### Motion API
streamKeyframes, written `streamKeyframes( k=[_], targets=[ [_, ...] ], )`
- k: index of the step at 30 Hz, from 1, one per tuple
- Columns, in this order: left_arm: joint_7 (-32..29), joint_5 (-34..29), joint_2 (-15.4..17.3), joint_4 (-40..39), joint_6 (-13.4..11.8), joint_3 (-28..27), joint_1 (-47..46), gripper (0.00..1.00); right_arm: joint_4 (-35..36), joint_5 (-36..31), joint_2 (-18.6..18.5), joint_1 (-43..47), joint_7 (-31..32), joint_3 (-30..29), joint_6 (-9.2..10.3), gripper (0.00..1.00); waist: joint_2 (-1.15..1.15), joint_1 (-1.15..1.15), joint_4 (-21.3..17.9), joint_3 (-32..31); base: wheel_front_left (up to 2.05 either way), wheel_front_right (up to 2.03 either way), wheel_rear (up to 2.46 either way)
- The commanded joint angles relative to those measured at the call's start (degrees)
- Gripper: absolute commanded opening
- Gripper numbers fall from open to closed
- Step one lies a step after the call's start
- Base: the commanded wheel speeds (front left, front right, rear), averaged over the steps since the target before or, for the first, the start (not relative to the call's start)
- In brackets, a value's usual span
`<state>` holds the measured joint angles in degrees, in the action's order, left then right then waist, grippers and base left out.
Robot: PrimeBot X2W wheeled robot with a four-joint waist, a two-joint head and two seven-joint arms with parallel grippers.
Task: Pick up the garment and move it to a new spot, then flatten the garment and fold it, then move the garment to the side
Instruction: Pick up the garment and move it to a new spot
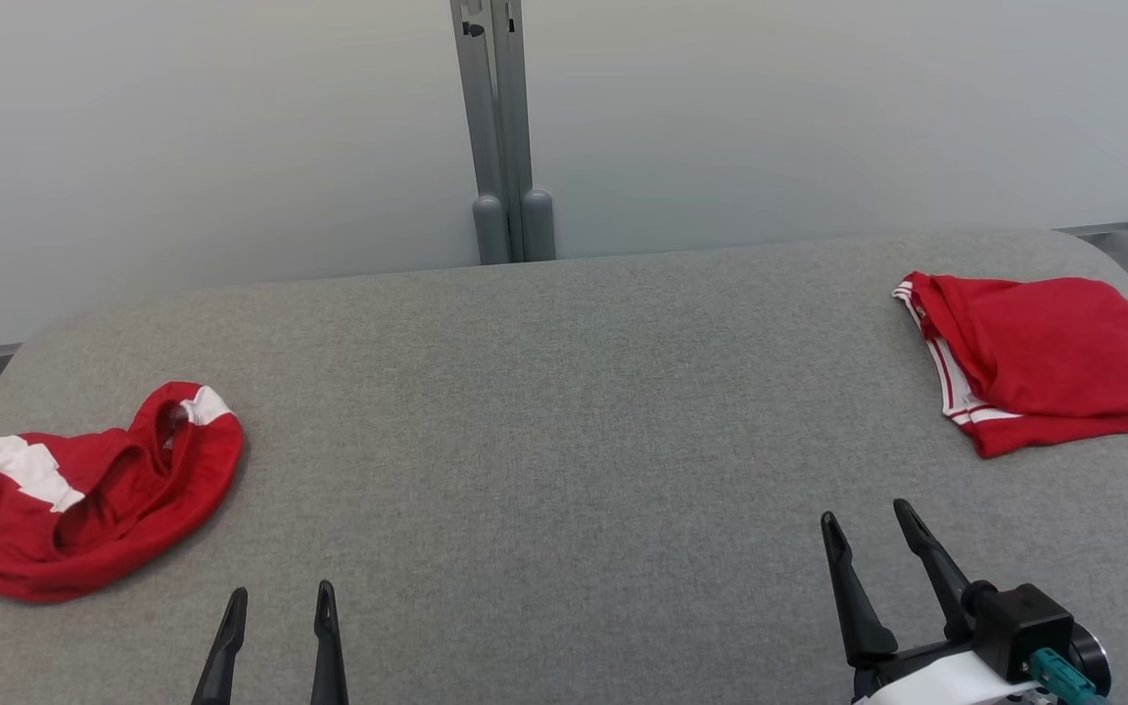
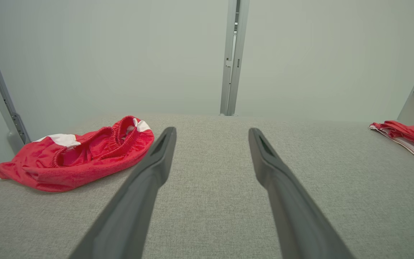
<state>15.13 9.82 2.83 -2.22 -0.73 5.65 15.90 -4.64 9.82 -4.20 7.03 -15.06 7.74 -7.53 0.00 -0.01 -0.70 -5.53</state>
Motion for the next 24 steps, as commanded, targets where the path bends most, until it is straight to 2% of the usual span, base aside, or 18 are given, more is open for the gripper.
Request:
streamKeyframes(
  k=[1, 24],
  targets=[
    [0.0, 0.0, 0.1, 0.2, 0.1, -0.2, 0.1, 1.00, -0.2, 0.1, 0.1, 0.4, -0.2, 0.1, 0.09, 1.00, 0.00, 0.01, 0.1, -0.1, 0.00, 0.00, 0.00],
    [0.0, 0.2, 0.1, 0.9, -0.3, -0.7, -1.0, 1.00, -0.4, 0.2, -0.2, 0.8, -0.2, 0.3, 0.09, 1.00, 0.00, 0.01, 1.0, 0.4, 0.00, 0.00, 0.00]
  ],
)
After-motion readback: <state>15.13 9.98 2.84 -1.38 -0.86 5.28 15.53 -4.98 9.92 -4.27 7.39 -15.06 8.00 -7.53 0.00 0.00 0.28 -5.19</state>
